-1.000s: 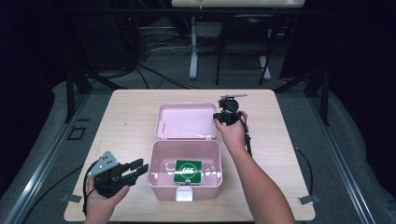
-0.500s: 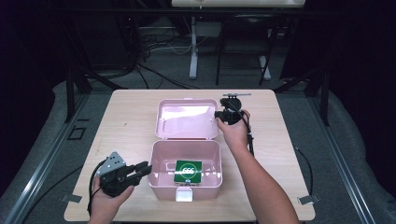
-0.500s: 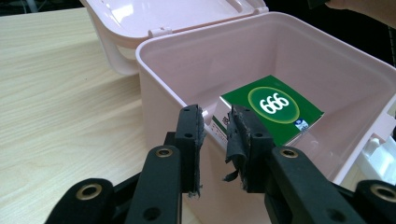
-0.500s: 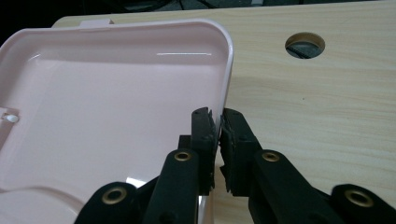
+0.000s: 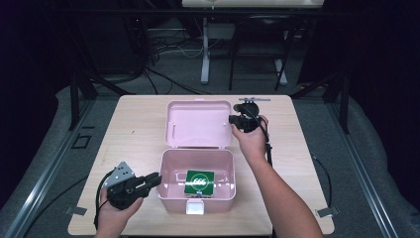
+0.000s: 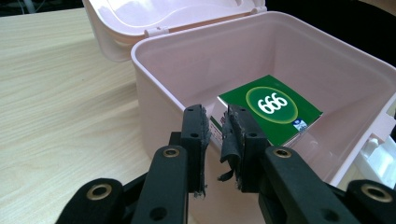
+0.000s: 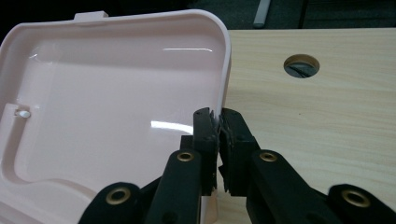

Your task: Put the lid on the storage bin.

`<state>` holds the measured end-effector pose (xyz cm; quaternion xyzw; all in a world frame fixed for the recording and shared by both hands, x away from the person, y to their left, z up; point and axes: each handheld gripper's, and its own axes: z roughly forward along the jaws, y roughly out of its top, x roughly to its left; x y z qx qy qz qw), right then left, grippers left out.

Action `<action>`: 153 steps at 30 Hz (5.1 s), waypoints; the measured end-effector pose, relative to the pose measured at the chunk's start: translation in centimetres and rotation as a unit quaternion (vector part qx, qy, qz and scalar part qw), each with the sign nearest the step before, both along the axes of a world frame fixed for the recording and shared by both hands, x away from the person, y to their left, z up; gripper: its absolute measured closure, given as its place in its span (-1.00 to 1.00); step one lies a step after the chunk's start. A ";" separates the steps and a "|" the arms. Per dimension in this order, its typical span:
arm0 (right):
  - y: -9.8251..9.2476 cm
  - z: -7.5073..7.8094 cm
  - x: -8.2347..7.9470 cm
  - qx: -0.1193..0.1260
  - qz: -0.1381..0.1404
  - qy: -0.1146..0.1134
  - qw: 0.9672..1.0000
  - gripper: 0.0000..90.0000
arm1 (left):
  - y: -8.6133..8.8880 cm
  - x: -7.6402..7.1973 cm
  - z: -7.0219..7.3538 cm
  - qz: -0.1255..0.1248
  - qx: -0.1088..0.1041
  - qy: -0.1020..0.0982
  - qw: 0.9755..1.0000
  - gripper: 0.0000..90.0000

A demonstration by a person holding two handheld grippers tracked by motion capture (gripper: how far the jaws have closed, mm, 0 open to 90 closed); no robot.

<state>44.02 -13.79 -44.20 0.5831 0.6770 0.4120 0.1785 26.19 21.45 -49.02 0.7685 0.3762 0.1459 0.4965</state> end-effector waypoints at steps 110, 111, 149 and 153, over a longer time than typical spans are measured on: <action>-0.9 2.8 -8.3 -0.015 0.064 -0.169 0.983 0.95 | 0.1 6.5 5.8 0.038 0.006 -0.037 0.999 0.67; -1.0 2.8 -8.3 -0.016 0.065 -0.168 0.983 0.95 | 0.0 6.7 5.9 0.041 0.007 -0.038 0.998 0.67; -1.2 2.7 -8.6 -0.006 0.072 -0.170 0.983 0.93 | -1.5 10.6 8.2 0.060 0.006 -0.059 0.996 0.70; -1.2 2.8 -8.6 0.001 0.074 -0.169 0.983 0.86 | -1.5 10.5 8.3 0.061 0.009 -0.060 0.996 0.71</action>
